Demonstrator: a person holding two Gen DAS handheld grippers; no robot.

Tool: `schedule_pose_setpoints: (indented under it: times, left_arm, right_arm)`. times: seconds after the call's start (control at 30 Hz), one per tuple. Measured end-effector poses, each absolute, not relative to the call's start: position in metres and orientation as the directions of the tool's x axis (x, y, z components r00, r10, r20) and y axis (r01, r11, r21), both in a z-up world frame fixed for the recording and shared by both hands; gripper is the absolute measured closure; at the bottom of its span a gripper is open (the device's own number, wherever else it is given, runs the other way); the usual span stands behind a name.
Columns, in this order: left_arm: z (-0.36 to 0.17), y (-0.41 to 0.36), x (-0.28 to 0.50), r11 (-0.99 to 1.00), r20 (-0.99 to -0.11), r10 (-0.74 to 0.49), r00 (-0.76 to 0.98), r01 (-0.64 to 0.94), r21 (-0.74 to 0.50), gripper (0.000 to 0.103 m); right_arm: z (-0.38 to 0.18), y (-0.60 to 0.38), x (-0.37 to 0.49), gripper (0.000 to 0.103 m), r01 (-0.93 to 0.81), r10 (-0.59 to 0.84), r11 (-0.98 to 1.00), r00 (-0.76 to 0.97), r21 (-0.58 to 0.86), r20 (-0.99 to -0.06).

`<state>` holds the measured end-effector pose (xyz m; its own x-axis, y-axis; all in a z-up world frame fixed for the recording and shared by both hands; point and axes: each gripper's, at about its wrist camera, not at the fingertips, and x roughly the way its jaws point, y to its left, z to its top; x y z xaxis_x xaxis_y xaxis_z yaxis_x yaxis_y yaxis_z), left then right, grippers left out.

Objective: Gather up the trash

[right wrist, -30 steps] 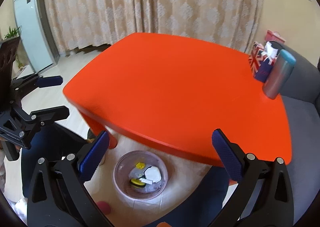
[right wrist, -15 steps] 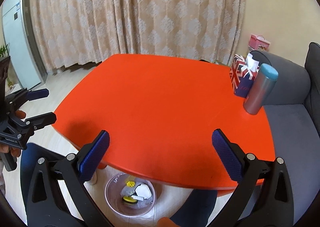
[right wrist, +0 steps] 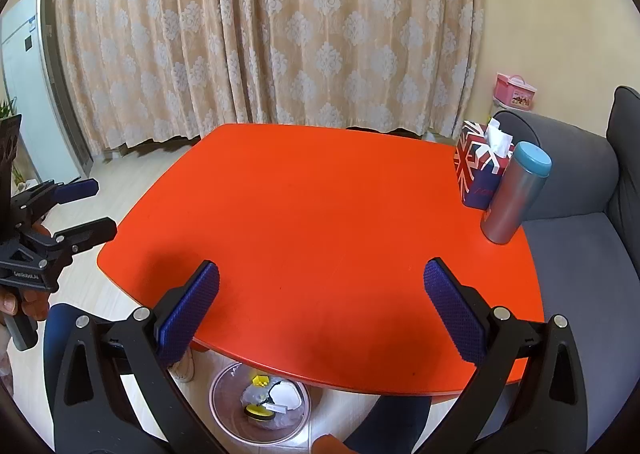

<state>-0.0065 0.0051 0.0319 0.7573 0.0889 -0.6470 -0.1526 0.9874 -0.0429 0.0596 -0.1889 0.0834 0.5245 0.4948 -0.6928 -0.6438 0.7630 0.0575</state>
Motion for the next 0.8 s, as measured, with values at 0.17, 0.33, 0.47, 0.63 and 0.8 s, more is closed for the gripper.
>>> schedule_pose_setpoints:
  times: [0.17,0.33,0.47,0.63,0.8]
  left_arm:
    - [0.0357,0.0038,-0.0036,0.985,-0.641,0.123,0.757,-0.174,-0.017,0.006]
    - [0.0375,0.0019,-0.0045,0.983,-0.636,0.138,0.759,-0.183,-0.006,0.006]
    - [0.0395,-0.0016,-0.0045,0.979,-0.627,0.178,0.758,-0.202,0.033,0.006]
    - [0.0399,-0.0006,-0.0049,0.978,-0.623,0.176,0.762,-0.206,0.024,0.006]
    - [0.0389,0.0014,-0.0044,0.978,-0.630,0.170,0.758,-0.207,0.016,0.006]
  right_arm:
    - [0.0840,-0.1883,0.0604,0.003,-0.644,0.495,0.763,0.525,0.058,-0.692]
    - [0.0845,-0.1878,0.0606,0.003,-0.645,0.495,0.762,0.525,0.056,-0.692]
    - [0.0849,-0.1866,0.0611,0.003,-0.646,0.496,0.762,0.525,0.056,-0.692]
    - [0.0855,-0.1862,0.0602,0.003,-0.644,0.495,0.763,0.527,0.056,-0.691]
    - [0.0862,-0.1854,0.0613,0.003,-0.643,0.494,0.764,0.528,0.054,-0.691]
